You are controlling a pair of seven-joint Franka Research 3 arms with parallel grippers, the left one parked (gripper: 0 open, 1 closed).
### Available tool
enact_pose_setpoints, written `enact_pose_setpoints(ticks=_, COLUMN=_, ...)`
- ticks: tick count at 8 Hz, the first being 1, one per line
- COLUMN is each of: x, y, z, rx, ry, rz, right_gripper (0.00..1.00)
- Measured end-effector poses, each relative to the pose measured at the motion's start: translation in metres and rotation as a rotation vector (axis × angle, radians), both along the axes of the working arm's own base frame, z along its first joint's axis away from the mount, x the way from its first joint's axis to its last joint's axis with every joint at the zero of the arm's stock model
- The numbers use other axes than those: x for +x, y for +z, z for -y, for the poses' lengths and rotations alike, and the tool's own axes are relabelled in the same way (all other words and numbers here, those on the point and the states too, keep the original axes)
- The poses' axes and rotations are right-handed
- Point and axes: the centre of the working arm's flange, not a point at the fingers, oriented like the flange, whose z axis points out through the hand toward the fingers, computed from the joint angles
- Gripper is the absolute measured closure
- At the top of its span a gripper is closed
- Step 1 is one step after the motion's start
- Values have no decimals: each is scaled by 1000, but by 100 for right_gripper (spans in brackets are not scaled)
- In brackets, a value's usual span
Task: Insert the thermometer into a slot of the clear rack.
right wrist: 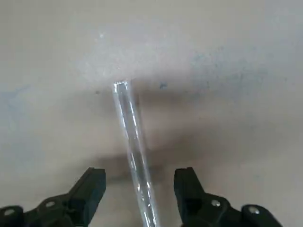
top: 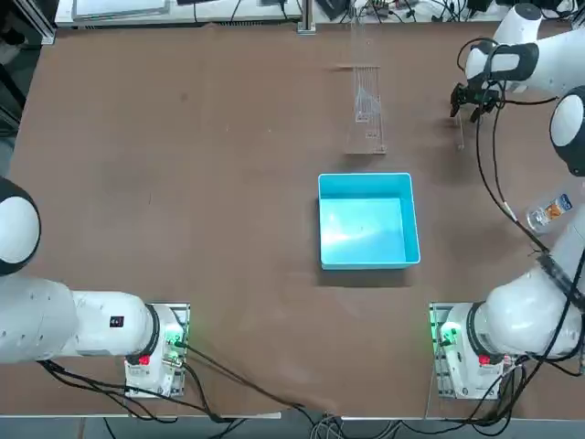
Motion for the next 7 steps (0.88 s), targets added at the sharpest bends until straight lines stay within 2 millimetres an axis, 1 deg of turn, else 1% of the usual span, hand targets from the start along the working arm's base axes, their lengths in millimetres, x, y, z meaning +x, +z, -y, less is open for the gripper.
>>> enact_pose_setpoints(ticks=2, x=-1, y=-5, z=0, rx=2, ry=30, rz=-6, right_gripper=16)
enact_pose_setpoints(ticks=7, x=0, y=-17, z=0, rx=2, ry=42, rz=-16, right_gripper=30)
